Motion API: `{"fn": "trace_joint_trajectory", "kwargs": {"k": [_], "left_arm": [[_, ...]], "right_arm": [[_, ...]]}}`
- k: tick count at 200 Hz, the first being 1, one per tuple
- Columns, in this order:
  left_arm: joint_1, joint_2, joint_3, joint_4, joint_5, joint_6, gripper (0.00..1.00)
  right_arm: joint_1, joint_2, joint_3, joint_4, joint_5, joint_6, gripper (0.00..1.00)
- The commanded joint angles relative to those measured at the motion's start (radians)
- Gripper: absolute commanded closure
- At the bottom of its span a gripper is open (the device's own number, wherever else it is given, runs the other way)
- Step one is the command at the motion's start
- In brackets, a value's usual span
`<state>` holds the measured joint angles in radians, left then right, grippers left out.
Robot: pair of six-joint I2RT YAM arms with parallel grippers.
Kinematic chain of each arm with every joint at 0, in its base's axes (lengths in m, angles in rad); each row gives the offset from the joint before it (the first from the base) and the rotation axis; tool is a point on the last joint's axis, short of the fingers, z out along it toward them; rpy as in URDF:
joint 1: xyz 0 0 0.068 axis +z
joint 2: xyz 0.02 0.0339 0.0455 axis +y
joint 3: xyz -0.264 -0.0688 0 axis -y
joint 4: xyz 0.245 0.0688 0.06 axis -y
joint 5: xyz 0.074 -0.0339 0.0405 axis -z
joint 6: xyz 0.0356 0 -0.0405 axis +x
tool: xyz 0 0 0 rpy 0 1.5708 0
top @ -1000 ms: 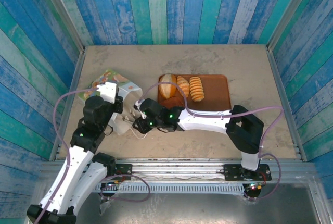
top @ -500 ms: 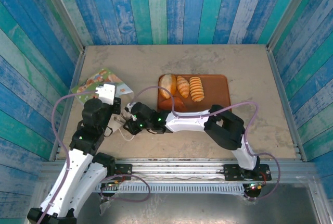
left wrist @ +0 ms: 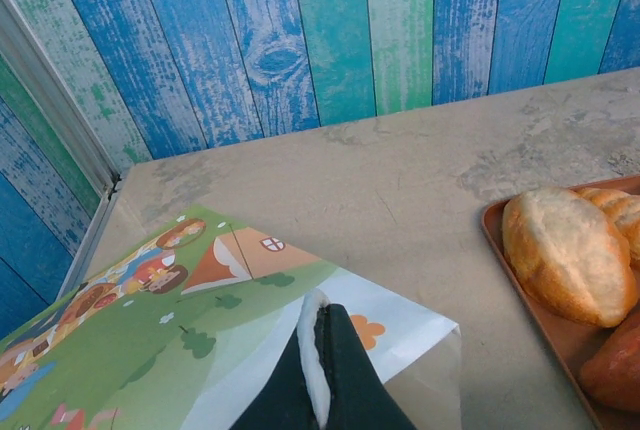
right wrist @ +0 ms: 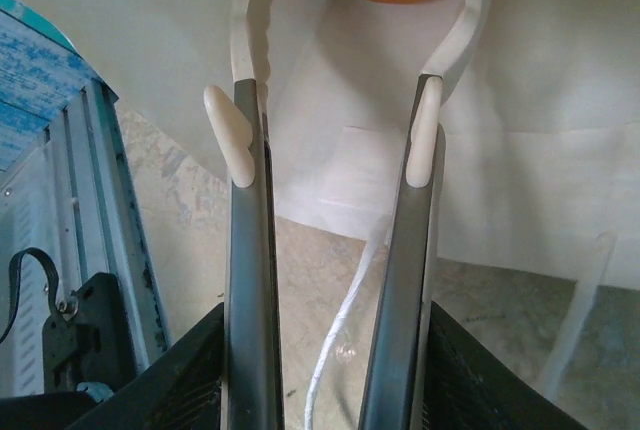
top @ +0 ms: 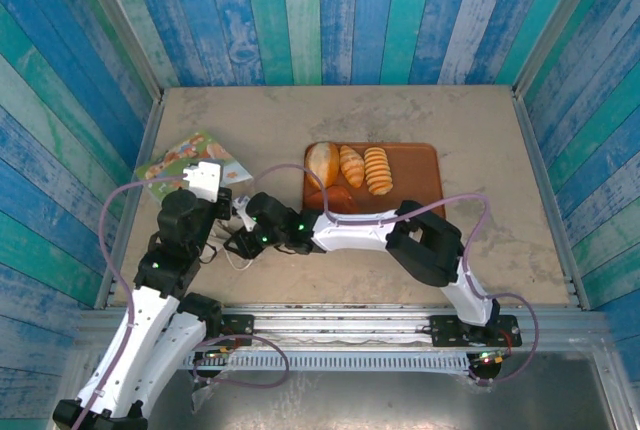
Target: Take the fake bread out of the paper bag
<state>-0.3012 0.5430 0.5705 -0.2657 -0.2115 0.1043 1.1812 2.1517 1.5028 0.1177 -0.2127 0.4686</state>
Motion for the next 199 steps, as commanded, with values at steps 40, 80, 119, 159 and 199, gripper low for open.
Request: {"fn": "trace_joint_trajectory", "kwargs": {"k": [40,80,119,159,199], "left_arm": [[-0.003,-0.005,0.019,0.005,0.017,-0.001,1.0],[-0.003,-0.005,0.023,0.008,0.013,-0.012,1.0],[-0.003,-0.002,0.025,0.016,-0.038,-0.024,1.0],[-0.003,-0.001,0.016,0.026,-0.042,-0.029,1.0],[-0.003,-0.011,0.0,0.031,-0.015,-0.031,1.0]], "right_arm": [[-0.008,0.058,0.088,-0.037,-0.058,-0.053,0.58],[-0.01,0.002,0.047,-0.048,-0.011,-0.063,0.66],[-0.011,-0.143,-0.061,-0.098,0.088,-0.074,0.68],[-0.016,-0.287,-0.236,-0.154,0.153,0.007,0.68],[-0.017,-0.289,-0.251,-0.226,0.196,-0.018,0.64]]}}
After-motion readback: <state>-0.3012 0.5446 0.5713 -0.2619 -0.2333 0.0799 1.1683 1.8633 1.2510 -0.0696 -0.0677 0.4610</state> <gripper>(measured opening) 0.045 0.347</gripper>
